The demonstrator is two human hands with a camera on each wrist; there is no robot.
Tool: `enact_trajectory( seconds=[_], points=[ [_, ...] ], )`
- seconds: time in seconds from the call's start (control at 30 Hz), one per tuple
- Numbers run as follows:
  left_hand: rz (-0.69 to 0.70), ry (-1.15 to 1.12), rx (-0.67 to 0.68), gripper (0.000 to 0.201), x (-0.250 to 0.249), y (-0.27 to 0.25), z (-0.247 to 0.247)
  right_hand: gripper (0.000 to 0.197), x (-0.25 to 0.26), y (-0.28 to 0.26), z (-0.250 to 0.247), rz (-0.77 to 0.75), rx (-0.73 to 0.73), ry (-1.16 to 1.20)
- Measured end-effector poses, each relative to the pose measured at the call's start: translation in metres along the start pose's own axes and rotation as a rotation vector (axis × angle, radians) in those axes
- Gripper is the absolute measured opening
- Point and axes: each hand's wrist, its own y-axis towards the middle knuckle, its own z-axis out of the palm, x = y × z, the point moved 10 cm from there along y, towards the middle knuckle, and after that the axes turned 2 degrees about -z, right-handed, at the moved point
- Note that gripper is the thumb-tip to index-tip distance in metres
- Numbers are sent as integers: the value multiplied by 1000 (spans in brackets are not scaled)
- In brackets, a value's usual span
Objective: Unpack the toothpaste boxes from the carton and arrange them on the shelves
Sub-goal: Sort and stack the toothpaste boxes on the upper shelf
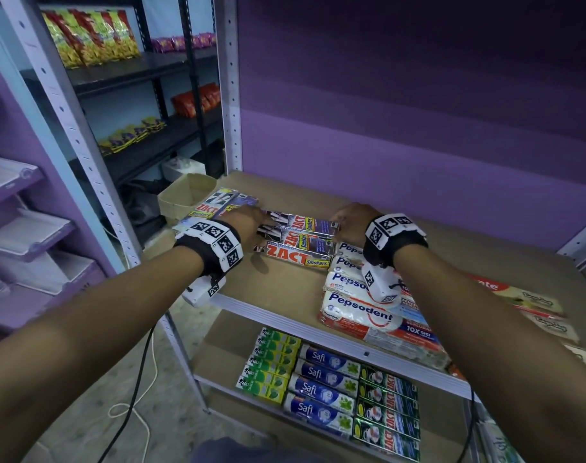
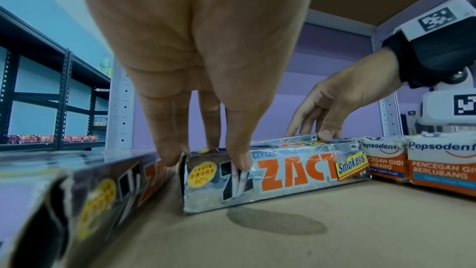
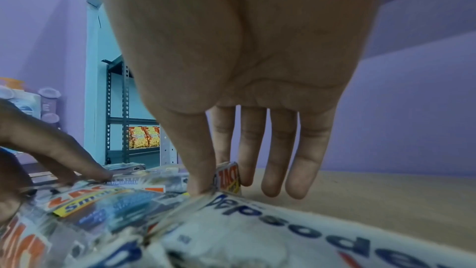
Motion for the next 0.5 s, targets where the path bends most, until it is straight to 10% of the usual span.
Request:
enact_trajectory(
  seconds=[0.5],
  points=[
    [63,-30,-73,39,10,-6,-3,41,25,-4,12,-91,99,-191]
  ],
)
